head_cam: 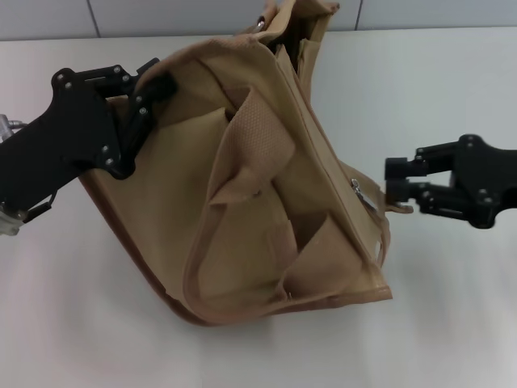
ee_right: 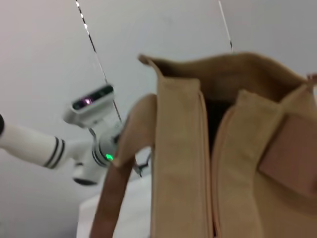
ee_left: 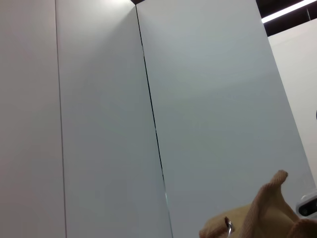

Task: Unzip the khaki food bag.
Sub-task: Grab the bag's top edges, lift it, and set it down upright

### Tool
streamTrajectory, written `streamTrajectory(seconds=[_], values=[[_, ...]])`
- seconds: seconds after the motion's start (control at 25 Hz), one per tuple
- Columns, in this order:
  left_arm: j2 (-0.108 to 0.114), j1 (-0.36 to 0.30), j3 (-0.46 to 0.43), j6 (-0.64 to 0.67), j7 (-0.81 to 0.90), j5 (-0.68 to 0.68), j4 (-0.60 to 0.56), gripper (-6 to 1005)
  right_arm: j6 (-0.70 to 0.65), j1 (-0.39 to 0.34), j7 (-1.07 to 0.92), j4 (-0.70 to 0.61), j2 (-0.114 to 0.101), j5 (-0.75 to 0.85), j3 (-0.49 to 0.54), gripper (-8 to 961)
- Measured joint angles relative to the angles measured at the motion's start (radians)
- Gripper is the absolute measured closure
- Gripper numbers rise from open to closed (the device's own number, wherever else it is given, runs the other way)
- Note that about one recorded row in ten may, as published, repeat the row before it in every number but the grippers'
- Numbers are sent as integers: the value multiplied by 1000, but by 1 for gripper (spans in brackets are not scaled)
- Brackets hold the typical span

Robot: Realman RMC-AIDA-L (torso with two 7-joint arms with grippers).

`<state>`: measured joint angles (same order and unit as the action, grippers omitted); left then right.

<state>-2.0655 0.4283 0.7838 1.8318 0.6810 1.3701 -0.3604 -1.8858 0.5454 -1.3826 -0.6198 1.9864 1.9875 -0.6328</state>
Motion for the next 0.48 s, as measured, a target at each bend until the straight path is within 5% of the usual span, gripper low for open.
streamTrajectory(seconds=[0.48], values=[[-4, 31, 1, -1, 1, -2, 0, 924, 29, 9, 8, 2, 26, 4, -84, 527]])
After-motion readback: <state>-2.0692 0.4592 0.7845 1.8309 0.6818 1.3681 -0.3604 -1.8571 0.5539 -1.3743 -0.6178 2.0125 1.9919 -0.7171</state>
